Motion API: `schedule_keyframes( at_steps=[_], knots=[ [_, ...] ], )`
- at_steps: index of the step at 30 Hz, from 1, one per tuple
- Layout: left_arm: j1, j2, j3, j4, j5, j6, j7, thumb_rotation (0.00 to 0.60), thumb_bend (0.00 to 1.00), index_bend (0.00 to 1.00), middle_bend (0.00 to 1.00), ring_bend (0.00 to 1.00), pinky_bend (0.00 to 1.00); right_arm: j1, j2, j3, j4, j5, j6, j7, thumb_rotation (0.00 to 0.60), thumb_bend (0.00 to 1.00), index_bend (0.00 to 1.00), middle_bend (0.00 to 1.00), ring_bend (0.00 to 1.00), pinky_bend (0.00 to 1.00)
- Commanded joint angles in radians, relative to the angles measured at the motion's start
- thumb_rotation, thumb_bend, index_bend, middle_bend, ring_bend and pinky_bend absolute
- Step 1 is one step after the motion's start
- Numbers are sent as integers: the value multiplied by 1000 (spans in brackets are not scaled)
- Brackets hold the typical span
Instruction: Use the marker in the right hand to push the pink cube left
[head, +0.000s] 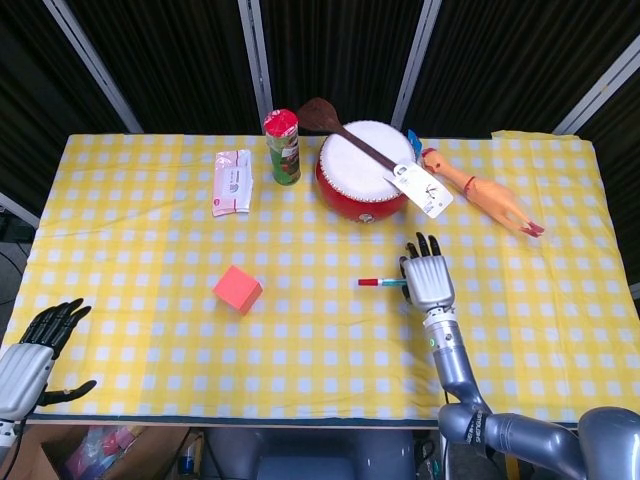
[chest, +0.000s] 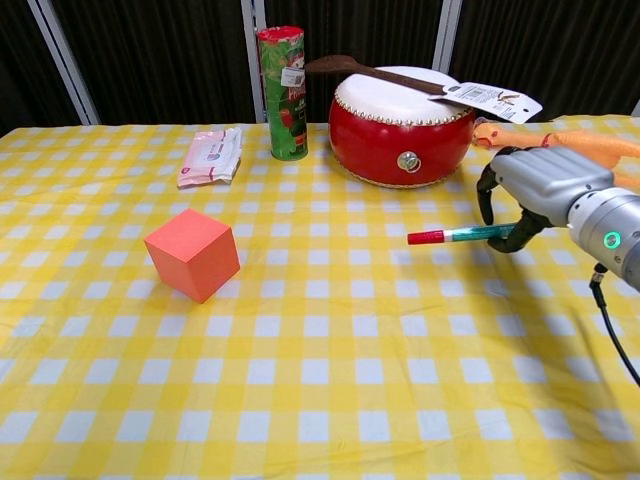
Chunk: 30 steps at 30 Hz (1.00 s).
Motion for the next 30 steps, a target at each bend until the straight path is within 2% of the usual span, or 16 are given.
schedule_keyframes(
  at_steps=[1,7,9,10,12,14,16,18,23,27,30],
  knots=[
    [0,0,-1,1,-1,1,-4,600,32,0,0,0,0,1,1,5,25,12,-8,-10,600,499,675,267,85,114],
    [1,3,-1,4,-4,2,-15,600,32,0,0,0,0,-4,19,-1,49,48,-35,-42,600,499,662,267,85,114],
    [1,3,-1,4,-4,2,-17,600,32,0,0,0,0,-7,29,1,39,68,-41,-55,600,499,570,259,70,114],
    [1,3,-1,4,-4,1,-17,600,32,0,0,0,0,-8,35,1,31,77,-43,-64,600,499,555,256,67,113],
    [2,3,-1,4,-5,1,-17,600,32,0,0,0,0,-11,49,0,8,94,-41,-84,600,499,367,192,24,91],
    [2,3,-2,4,-6,1,-16,600,32,0,0,0,0,-16,65,0,-25,109,-32,-104,600,498,243,127,2,67],
    [3,3,-4,4,-11,1,-14,600,32,0,0,0,0,-27,93,4,-79,109,-4,-106,600,498,162,82,0,49],
    [5,3,-5,4,-14,4,-13,600,32,0,0,0,0,-44,136,-2,-146,95,20,-101,600,498,126,68,0,39],
    [12,-2,-14,14,-16,24,-14,600,32,0,0,0,0,-113,256,-46,-301,-1,80,-25,600,498,119,65,0,36],
    [22,-14,-24,34,-15,53,-1,600,32,0,0,0,0,-205,373,-137,-404,-167,151,94,600,499,103,65,0,36],
    [28,-21,-29,46,-14,70,17,600,32,0,0,0,0,-257,436,-191,-437,-271,198,172,600,500,85,57,0,36]
  ],
)
